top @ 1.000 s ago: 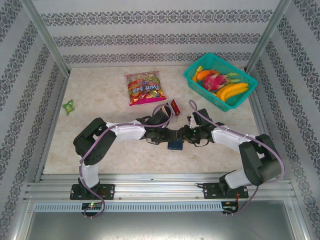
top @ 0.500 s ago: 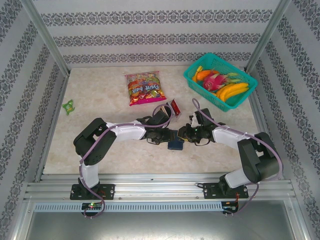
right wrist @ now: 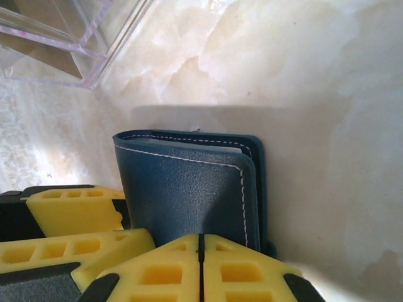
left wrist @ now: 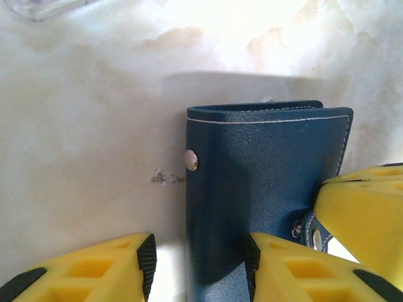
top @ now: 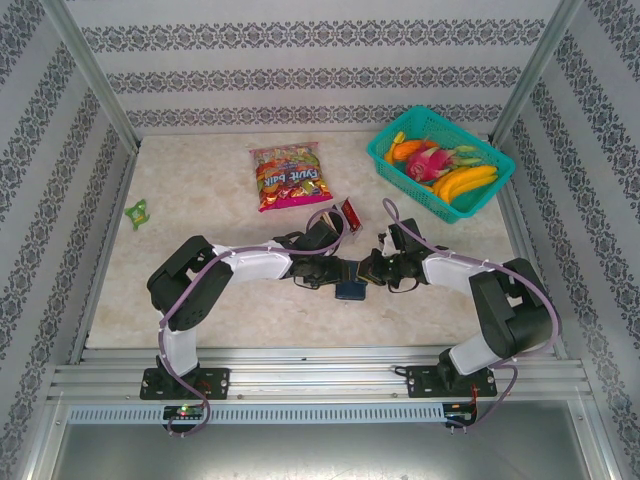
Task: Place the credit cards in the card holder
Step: Close the button on the card holder.
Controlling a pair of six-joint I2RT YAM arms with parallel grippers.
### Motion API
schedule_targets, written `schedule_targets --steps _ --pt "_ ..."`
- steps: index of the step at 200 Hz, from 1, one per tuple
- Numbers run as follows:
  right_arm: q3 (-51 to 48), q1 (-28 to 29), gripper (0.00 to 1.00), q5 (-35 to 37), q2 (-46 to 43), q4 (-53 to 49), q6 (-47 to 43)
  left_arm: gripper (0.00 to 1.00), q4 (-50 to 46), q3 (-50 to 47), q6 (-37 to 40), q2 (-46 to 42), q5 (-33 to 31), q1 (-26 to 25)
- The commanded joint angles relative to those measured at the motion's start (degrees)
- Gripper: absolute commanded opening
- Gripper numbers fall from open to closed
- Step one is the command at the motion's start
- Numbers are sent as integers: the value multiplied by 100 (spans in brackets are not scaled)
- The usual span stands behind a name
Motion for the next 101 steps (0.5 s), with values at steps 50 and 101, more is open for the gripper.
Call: schedule_targets --steps 50,101 --pt "74 426 4 647 256 -805 -489 38 227 -138 -87 550 264 -256" --pt "280 1046 2 1861 323 -1511 -793 33 214 -163 -218 527 184 -256"
